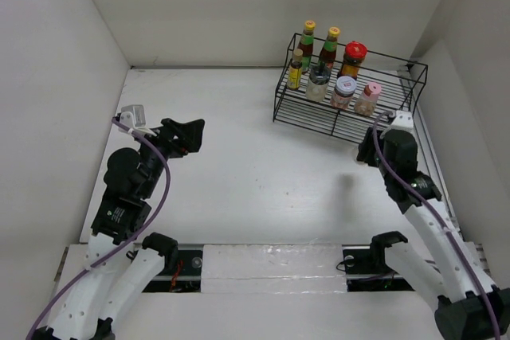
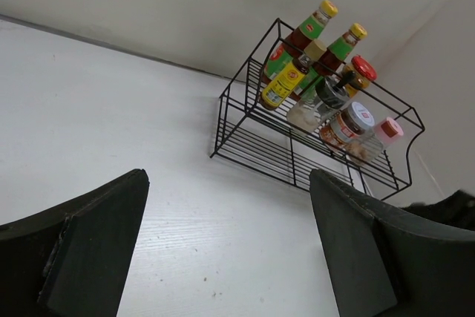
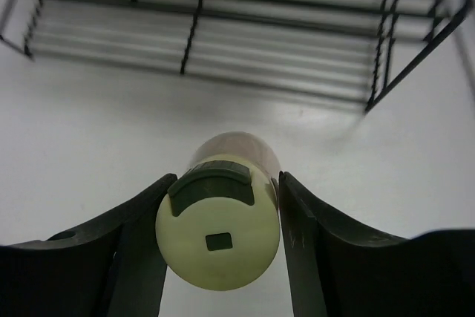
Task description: Organize the condiment bottles
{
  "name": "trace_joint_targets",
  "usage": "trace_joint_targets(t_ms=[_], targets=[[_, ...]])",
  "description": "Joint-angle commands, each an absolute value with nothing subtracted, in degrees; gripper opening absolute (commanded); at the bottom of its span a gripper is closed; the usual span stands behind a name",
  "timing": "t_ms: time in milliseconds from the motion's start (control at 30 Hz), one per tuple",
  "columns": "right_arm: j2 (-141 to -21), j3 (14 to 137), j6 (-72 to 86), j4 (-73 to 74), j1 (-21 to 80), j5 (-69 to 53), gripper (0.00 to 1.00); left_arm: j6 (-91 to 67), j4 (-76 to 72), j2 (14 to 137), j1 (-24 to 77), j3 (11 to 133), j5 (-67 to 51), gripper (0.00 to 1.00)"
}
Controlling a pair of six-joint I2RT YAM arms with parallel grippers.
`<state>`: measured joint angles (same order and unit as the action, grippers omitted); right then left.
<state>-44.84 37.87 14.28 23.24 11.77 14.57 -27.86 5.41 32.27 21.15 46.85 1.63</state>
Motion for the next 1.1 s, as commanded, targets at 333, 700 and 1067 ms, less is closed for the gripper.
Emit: trace_joint_targets(t_ms=[333, 700, 1067], targets=[[-55.7, 60.1, 9.4, 10.6, 2.4, 21.9, 0.52, -27.1, 2.9, 32.2, 21.4, 47.2, 1.2, 0.86], [-72.2, 66.0, 8.3, 6.7, -7.8, 8.4, 0.55, -27.1, 2.9, 32.8, 21.4, 47.2, 1.8, 0.87], [-73.1, 62.3, 10.2, 4.6, -10.4, 5.4, 0.83, -27.1, 2.9, 33.9, 21.4, 47.2, 1.8, 0.87]])
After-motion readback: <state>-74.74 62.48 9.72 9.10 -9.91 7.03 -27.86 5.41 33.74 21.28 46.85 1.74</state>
